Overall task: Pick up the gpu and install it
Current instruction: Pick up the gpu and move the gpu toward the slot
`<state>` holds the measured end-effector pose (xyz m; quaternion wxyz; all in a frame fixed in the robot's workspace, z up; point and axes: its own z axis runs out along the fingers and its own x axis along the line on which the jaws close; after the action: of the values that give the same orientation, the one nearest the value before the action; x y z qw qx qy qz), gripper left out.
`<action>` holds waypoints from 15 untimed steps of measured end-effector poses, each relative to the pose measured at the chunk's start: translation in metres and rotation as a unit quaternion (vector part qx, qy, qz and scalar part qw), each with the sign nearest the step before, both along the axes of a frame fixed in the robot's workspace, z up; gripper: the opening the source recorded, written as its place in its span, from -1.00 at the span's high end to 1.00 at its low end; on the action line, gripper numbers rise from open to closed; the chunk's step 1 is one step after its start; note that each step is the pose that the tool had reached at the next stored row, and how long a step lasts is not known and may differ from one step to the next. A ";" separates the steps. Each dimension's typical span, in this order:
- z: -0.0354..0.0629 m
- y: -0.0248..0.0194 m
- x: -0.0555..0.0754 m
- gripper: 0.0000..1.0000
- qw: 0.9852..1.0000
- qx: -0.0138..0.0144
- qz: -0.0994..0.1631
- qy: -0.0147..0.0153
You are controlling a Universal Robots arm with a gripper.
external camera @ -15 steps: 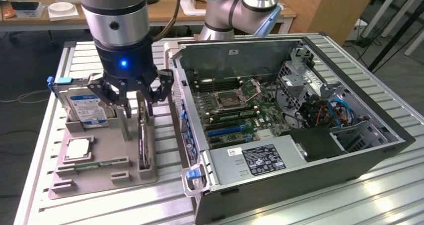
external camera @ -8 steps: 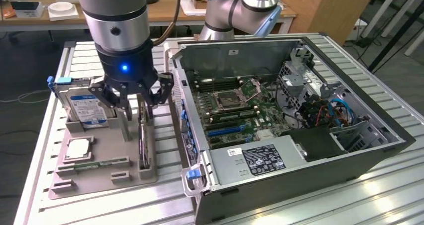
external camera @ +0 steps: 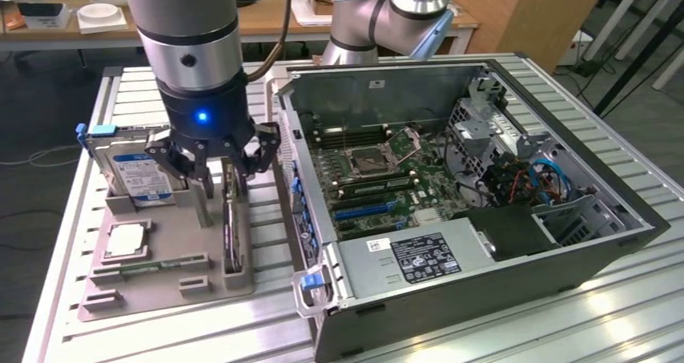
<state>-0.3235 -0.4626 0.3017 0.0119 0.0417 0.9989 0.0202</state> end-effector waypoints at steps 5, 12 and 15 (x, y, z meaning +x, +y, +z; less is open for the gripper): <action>-0.0045 -0.0002 0.000 0.06 1.000 0.000 0.000 0.000; -0.0104 -0.0003 -0.002 0.06 1.000 0.000 0.000 0.000; -0.0126 -0.0005 -0.003 0.06 1.000 0.000 0.000 0.000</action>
<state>-0.3261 -0.4631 0.2891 0.0119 0.0418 0.9989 0.0202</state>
